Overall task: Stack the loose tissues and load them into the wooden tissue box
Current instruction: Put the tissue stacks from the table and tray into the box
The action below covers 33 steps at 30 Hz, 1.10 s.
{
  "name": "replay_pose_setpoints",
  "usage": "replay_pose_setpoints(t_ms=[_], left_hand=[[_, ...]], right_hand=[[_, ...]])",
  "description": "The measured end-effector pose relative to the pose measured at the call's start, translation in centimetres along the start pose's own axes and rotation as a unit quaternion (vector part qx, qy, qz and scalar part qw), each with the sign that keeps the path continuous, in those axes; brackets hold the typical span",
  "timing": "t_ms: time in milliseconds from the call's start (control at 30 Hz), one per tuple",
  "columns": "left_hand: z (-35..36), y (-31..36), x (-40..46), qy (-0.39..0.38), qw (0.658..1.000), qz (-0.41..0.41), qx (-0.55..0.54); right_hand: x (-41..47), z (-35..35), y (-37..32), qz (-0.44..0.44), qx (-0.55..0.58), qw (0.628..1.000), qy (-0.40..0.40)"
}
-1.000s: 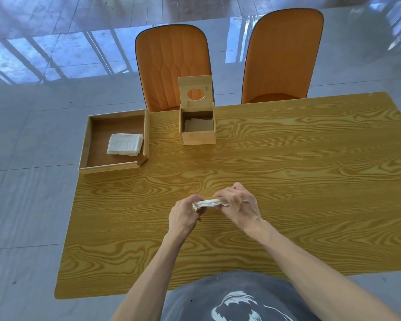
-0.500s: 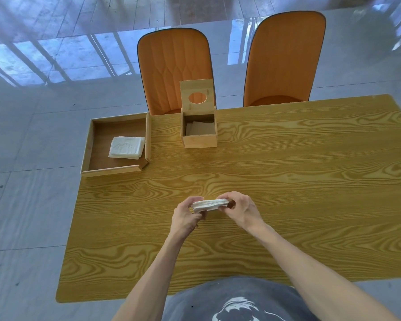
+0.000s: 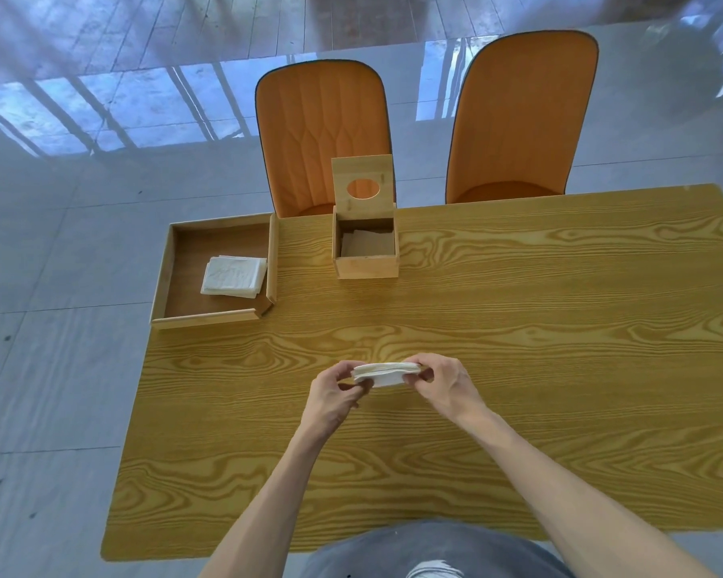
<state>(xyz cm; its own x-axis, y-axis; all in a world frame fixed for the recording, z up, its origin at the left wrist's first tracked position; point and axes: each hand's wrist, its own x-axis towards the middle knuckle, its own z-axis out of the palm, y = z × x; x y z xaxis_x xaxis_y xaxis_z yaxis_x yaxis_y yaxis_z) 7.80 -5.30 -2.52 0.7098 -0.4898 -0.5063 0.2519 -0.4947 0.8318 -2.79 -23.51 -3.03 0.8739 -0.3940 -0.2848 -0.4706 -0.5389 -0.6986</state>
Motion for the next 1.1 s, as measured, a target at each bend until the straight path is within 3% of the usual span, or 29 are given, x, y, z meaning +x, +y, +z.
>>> replay_pose_setpoints(t_ms=[233,467,833,1100], left_hand=[[-3.2,5.7,4.3,0.016,0.996,0.092,0.007],[-6.2,12.4,10.1,0.056,0.985,0.162,0.008],[-7.6,13.4,16.1,-0.008,0.990,0.138,0.034],[-6.6,13.1,17.4,0.056,0.991,0.113,0.031]], right_hand=[[5.4,-4.3,-3.7,-0.093,0.013,0.995,0.033],[13.3,-8.0,-8.1,-0.159,-0.026,0.979,0.125],[18.1,-7.5,-6.9,-0.095,-0.012,0.989,0.112],[19.4,-8.0,-6.2,-0.056,0.025,0.996,0.072]])
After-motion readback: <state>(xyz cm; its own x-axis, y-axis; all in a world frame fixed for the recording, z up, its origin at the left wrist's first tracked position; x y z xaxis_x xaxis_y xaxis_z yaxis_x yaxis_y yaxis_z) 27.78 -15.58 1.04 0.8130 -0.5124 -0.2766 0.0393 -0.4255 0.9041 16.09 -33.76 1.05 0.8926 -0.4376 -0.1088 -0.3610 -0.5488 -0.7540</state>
